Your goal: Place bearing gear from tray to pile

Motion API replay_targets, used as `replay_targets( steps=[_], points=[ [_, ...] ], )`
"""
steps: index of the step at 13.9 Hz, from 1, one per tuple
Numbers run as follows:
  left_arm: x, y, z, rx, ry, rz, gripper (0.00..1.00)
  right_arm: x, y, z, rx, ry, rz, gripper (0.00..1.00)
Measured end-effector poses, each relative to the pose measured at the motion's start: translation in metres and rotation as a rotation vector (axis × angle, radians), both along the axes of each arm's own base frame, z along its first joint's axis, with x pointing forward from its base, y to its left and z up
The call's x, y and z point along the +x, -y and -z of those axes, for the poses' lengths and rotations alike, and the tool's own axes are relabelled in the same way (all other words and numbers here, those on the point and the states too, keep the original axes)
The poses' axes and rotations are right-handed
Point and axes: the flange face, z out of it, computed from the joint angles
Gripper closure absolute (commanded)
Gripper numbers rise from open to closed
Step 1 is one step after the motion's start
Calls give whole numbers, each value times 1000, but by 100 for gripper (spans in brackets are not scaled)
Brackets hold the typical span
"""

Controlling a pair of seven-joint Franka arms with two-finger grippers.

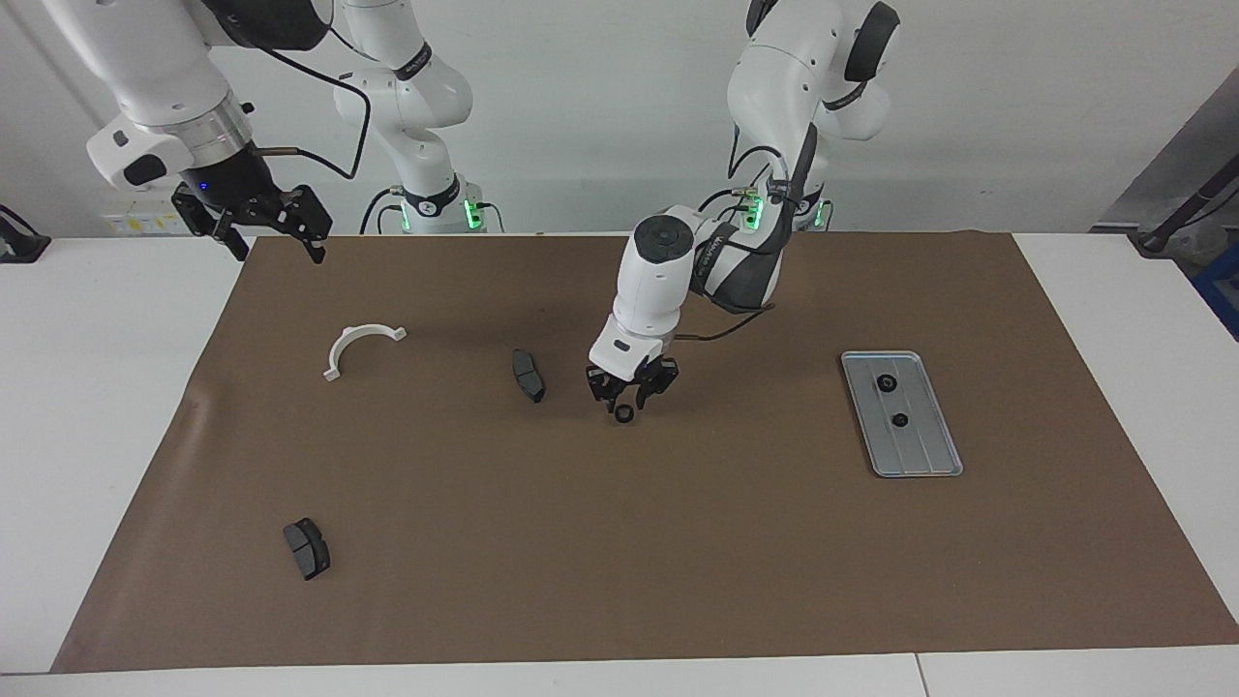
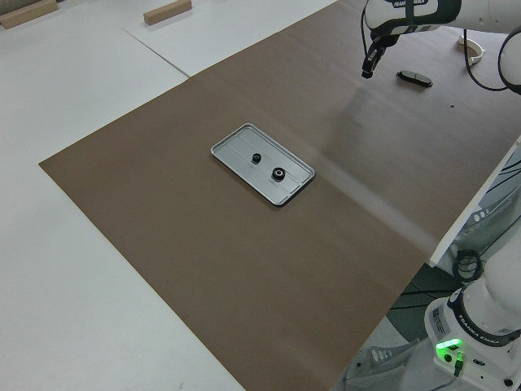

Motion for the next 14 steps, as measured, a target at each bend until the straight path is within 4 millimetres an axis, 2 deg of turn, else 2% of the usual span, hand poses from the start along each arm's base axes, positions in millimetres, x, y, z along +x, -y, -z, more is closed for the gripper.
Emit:
replay_targets(
  steps=[3, 5, 7, 9, 12, 14],
  points=[
    [2, -2, -1, 2, 0, -4, 8, 0, 0, 0, 0, 0, 0, 0],
    [17, -18, -9, 14, -2, -34, 9, 0, 0, 0, 0, 0, 0, 0],
    [49, -63, -24, 34, -14, -75, 9, 0, 0, 0, 0, 0, 0, 0],
    [74, -121, -40, 59, -34, -67, 9, 0, 0, 0, 0, 0, 0, 0],
    [98, -207, -53, 89, -60, 10, 9, 0, 0, 0, 0, 0, 0, 0],
    [104, -258, -48, 102, -74, 100, 9, 0, 0, 0, 0, 0, 0, 0]
  ],
)
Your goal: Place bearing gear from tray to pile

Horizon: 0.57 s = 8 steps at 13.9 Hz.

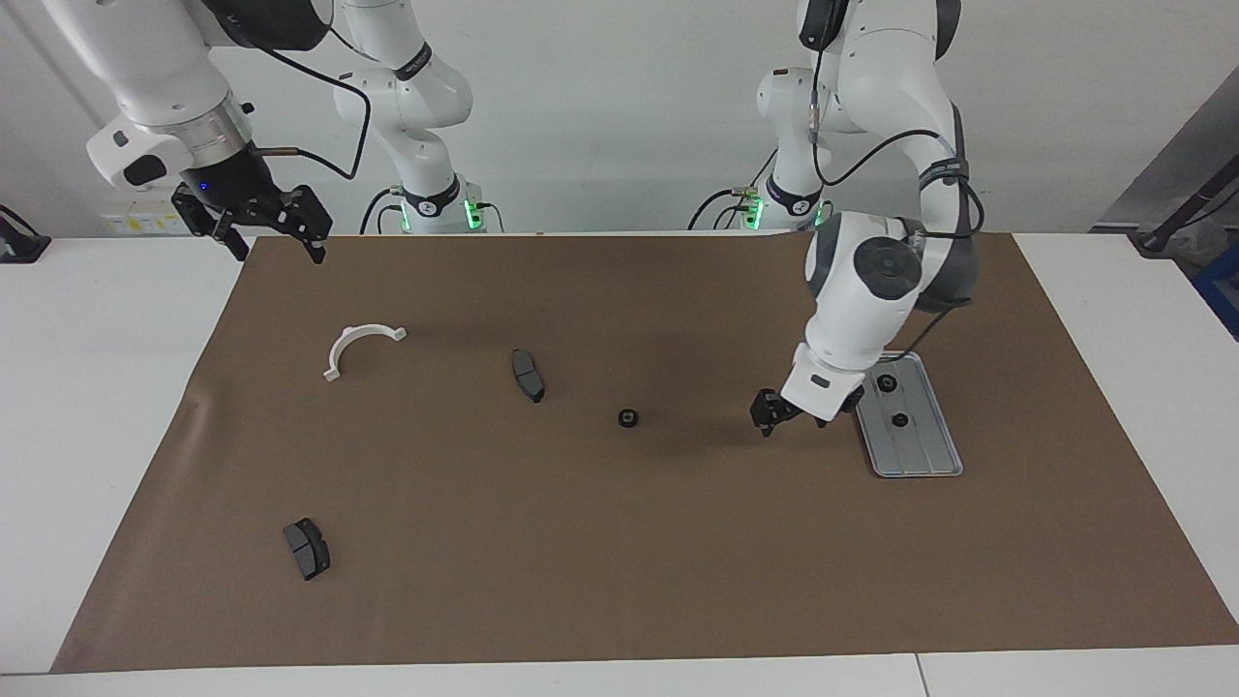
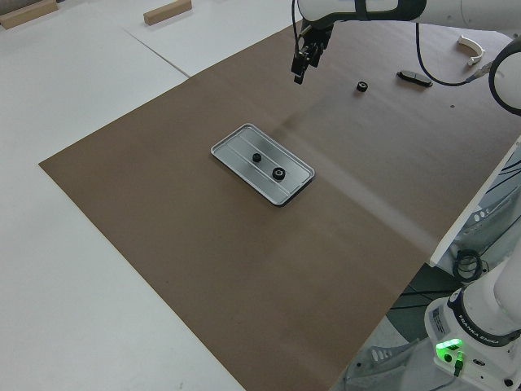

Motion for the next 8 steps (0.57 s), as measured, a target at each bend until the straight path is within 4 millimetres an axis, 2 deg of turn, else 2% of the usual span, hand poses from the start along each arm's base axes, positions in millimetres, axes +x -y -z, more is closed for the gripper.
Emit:
replay_targets(
  steps=[3, 8],
  points=[
    [-3, -66, 15, 6, -36, 121, 8, 0, 0, 0, 0, 0, 0, 0],
    [-11, -125, 31, 5, -5, 200, 8, 0, 0, 0, 0, 0, 0, 0]
  ],
)
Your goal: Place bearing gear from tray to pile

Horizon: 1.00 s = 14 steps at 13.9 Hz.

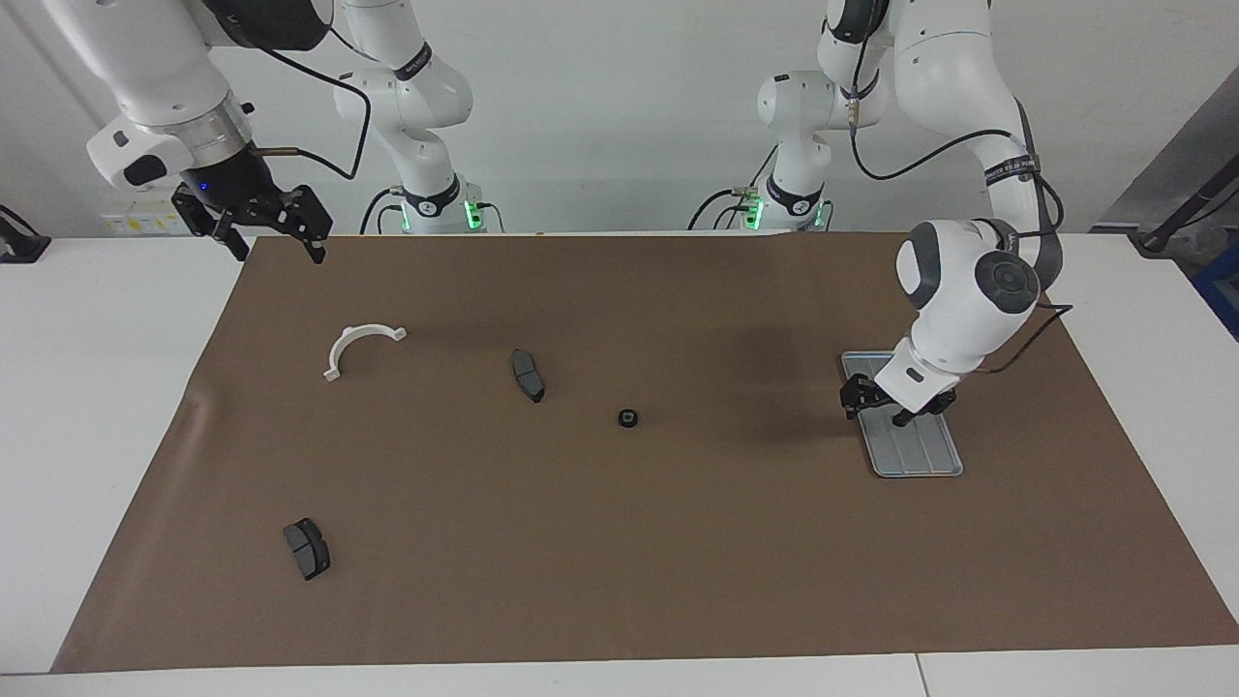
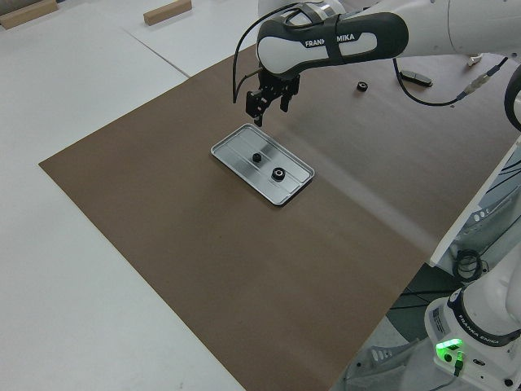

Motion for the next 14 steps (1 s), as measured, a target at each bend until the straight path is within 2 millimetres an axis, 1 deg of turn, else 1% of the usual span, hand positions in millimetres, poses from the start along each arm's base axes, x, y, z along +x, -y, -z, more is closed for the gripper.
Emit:
replay_targets(
  steps=[2, 4, 6, 8, 9, 10, 12, 14],
  points=[
    [-1, -29, 12, -1, 66, -8, 9, 0, 0, 0, 0, 0, 0, 0],
    [-7, -49, 26, 1, 97, -31, 9, 0, 0, 0, 0, 0, 1, 0],
    [-12, -54, 36, 1, 91, -39, 10, 0, 2, 0, 0, 0, 4, 0],
    [-17, -59, 43, 2, 82, -48, 13, 1, -3, 1, 1, 5, -5, 0],
    [-21, -61, 47, 2, 85, -52, 15, 3, -15, 4, 2, 17, -22, 0],
    [-25, -62, 52, 3, 89, -53, 16, 6, -36, 12, 2, 26, -32, 0],
    [-35, -61, 62, 4, 91, -54, 19, 8, -96, 34, 4, 47, -40, 0],
    [-40, -61, 65, 4, 90, -62, 24, 13, -161, 65, 10, 70, -25, 0]
  ],
)
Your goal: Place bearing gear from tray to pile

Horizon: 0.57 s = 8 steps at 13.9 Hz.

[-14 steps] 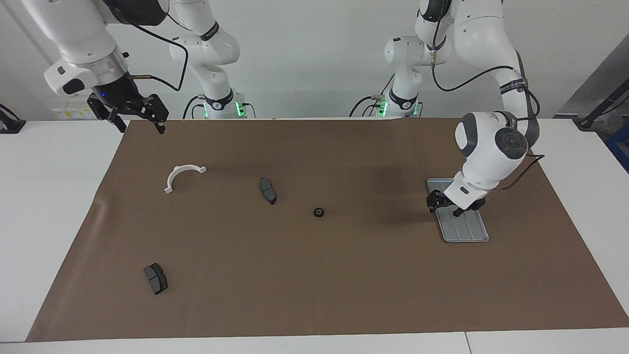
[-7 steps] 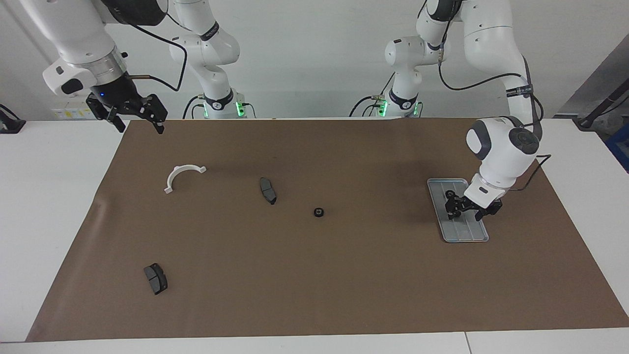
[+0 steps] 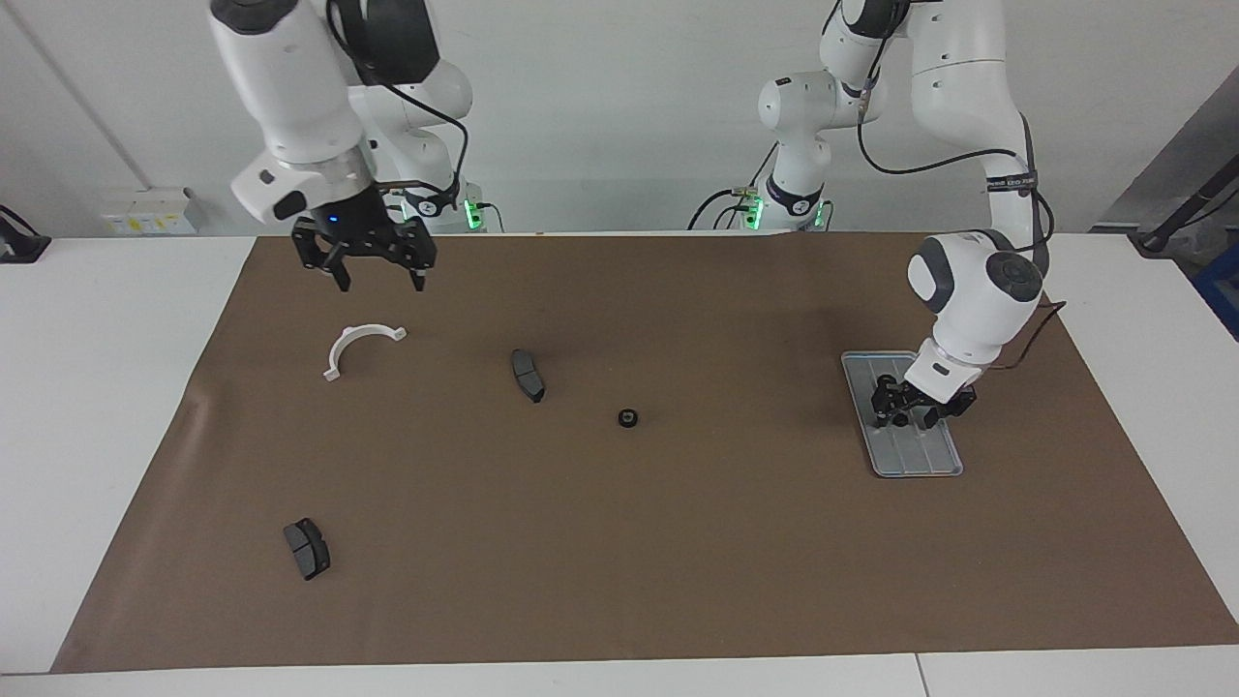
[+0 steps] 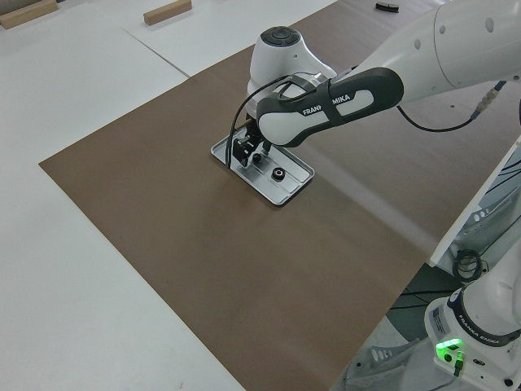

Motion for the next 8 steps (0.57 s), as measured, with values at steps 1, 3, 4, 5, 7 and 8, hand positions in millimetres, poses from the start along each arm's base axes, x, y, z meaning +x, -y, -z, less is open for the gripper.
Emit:
replay_targets(
  steps=[1, 3, 4, 5, 7, 8],
  points=[
    [-1, 0, 0, -1, 0, -8, 28, 5, -38, 23, 6, 16, 12, 0],
    [-1, 2, -2, -2, 3, -18, 40, 15, -107, 76, 21, 44, 37, 0],
    [-1, 2, -3, -2, 4, -20, 46, 18, -134, 101, 29, 56, 47, 0],
    [-1, 2, -4, -2, 5, -22, 52, 18, -158, 124, 36, 64, 51, 0],
    [-1, 2, -4, -2, 6, -22, 63, 11, -201, 165, 40, 67, 28, 0],
    [-1, 2, -4, -2, 6, -23, 64, 6, -216, 181, 37, 63, 11, 0]
  ],
)
